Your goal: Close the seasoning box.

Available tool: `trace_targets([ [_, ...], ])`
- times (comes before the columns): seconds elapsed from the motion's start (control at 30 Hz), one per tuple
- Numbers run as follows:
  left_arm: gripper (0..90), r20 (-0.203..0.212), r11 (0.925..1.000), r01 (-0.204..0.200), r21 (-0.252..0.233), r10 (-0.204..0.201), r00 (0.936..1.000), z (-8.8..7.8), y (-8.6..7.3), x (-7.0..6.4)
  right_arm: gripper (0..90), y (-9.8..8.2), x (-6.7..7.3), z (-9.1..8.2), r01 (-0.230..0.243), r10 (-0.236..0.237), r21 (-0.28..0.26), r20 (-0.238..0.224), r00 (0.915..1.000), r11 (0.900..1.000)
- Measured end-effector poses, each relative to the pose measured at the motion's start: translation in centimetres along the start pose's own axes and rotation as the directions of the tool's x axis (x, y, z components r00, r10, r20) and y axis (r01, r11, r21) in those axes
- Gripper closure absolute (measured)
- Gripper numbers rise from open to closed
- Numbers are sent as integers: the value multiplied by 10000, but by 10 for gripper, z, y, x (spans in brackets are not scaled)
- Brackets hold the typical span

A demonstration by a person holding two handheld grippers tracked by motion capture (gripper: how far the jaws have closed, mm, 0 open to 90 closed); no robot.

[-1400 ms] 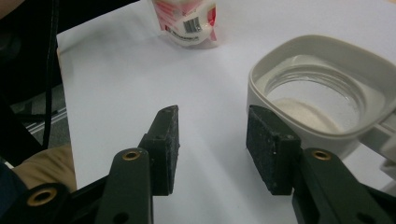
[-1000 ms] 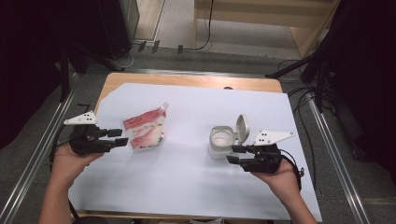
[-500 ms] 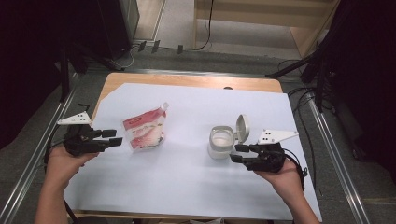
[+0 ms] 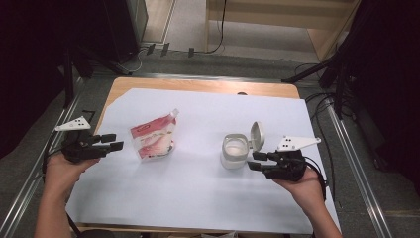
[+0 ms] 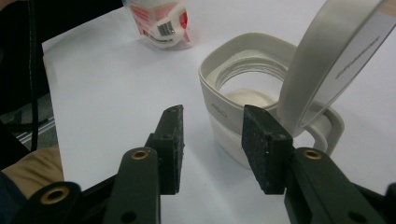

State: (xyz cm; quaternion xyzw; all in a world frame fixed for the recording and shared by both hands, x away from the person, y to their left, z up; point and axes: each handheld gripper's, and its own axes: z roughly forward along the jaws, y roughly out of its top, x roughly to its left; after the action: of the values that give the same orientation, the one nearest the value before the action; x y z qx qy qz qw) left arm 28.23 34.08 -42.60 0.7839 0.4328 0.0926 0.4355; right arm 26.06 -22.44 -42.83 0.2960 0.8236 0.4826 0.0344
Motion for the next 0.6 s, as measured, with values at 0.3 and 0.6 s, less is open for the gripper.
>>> trace_targets([
  [0.3,464,-110,9998,-46,177,48,9999,16,7,1,722,-1,-6,-8,185,-186,220,77,9998,9996],
  [0.6,451,13,9997,-53,220,53,10000,26,10,2,891,0,-23,-23,-230,232,-144,175,9996,9996],
])
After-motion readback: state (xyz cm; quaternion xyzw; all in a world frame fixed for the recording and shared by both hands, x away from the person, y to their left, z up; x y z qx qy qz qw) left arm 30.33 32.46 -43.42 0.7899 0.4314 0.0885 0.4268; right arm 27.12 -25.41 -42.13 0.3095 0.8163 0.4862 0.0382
